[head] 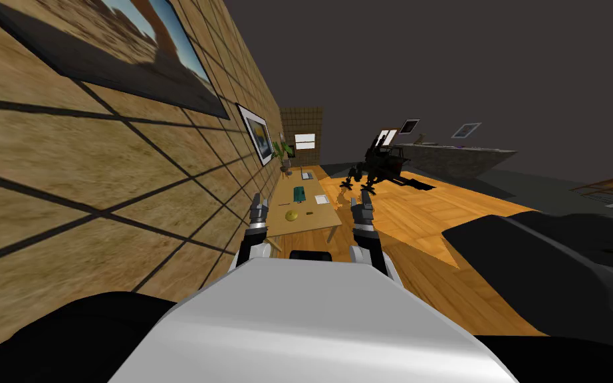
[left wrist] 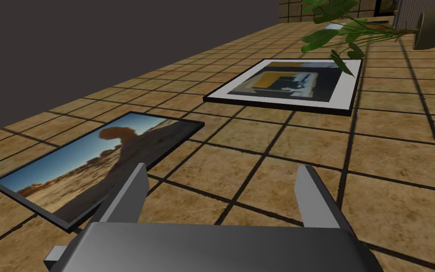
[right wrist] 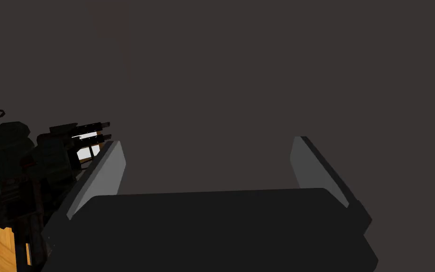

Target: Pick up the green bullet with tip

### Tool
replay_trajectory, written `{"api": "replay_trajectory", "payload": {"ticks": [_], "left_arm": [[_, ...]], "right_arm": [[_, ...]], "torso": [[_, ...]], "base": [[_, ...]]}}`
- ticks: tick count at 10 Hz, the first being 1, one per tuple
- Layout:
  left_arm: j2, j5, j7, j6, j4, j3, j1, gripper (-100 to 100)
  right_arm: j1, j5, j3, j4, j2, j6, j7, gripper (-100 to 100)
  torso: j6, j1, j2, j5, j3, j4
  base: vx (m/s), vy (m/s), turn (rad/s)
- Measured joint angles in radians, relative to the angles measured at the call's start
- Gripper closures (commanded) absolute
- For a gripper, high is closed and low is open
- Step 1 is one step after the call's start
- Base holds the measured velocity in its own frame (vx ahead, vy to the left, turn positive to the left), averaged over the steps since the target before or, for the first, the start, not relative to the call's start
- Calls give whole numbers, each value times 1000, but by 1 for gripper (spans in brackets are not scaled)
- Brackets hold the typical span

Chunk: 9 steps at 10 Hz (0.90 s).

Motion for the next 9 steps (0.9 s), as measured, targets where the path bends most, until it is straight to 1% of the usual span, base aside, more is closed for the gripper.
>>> {"api": "replay_trajectory", "payload": {"ticks": [2, 4, 5, 6, 7, 8, 9], "left_arm": [[41, 17, 7, 12, 9, 12, 7, -100], [87, 45, 17, 31, 50, 36, -1, -100], [114, 67, 26, 47, 67, 53, 1, -100], [133, 88, 33, 64, 81, 64, 10, -100], [162, 117, 47, 69, 111, 84, 22, -100], [189, 149, 63, 89, 149, 111, 10, -100], [207, 179, 75, 120, 160, 130, 25, -100]], "right_arm": [[0, 0, 0, 0, 0, 0, 0, 0], [0, 0, 0, 0, 0, 0, 0, 0], [0, 0, 0, 0, 0, 0, 0, 0], [0, 0, 0, 0, 0, 0, 0, 0], [0, 0, 0, 0, 0, 0, 0, 0], [0, 0, 0, 0, 0, 0, 0, 0], [0, 0, 0, 0, 0, 0, 0, 0]], "torso": [[0, -3, 1, -1, 0, 0], [0, -5, 1, -1, 1, 0], [0, -5, 1, -1, 1, 0], [1, -7, 1, -1, 1, 0], [0, -8, 1, -2, 0, 0], [1, -9, 1, -2, 0, 0], [0, -10, 1, -2, 1, 0]], "base": [[-18, -60, -182], [-11, -83, -242], [-11, -115, -337], [2, -135, -353], [-1, -153, -361], [-2, -154, -399], [6, -83, -118]]}}
